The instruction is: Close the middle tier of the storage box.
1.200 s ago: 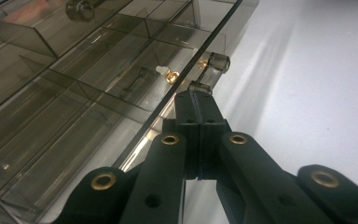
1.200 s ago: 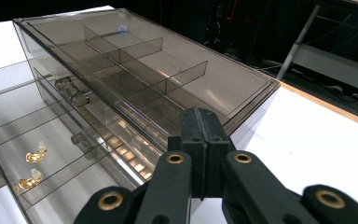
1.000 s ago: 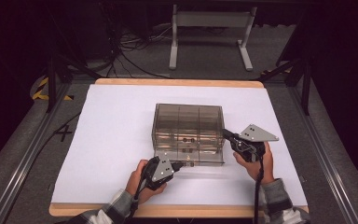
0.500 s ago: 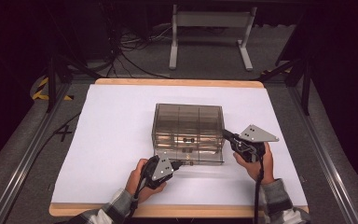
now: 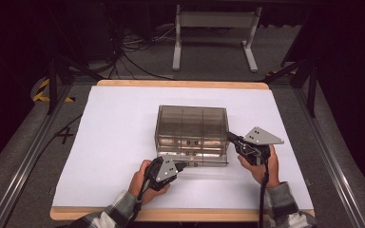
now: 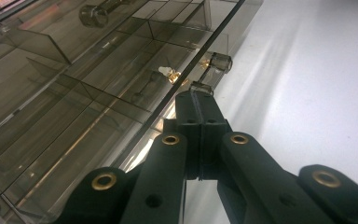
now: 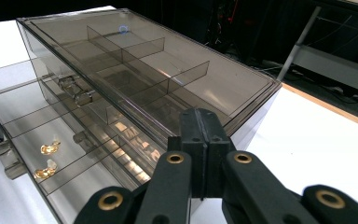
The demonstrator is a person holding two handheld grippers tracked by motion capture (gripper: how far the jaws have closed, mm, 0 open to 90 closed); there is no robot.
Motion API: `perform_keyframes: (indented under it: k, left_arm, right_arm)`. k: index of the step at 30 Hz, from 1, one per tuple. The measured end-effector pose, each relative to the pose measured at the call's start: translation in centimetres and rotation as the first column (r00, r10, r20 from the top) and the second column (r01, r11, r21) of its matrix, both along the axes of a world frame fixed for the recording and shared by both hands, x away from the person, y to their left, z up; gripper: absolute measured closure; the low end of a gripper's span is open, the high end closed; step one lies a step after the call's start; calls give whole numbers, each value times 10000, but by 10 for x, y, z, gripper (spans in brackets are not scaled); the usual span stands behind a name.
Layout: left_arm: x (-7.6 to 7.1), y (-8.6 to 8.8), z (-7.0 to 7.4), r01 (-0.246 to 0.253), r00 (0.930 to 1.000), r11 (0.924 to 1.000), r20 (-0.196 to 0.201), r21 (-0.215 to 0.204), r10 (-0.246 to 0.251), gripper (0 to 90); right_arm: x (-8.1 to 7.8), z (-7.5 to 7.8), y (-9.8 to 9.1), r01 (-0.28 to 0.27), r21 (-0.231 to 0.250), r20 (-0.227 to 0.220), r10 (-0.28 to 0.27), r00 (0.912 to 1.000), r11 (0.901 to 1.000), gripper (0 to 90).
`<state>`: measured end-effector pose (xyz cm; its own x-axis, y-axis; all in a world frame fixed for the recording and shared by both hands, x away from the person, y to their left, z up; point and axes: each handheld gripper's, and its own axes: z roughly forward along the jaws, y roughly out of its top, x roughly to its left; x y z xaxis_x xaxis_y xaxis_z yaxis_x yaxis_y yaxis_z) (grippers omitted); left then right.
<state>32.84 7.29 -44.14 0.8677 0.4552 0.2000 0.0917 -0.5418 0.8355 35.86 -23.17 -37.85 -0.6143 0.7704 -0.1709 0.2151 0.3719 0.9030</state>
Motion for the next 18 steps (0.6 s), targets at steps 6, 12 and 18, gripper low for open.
perform_keyframes:
  k: [6,12,18]
  left_arm:
    - [2,-1,1,-76,10000,9999,50,-90,76,898]
    - [5,-1,1,-186,9998,9997,50,-160,187,897]
    - [8,-2,2,-233,9997,9997,97,-122,234,897]
  right_arm:
    - [0,0,0,-12,-15,10,12,10000,10000,900]
    - [0,0,0,-16,-11,11,16,10000,10000,900]
    - [0,0,0,-14,-23,-6,14,10000,10000,900]
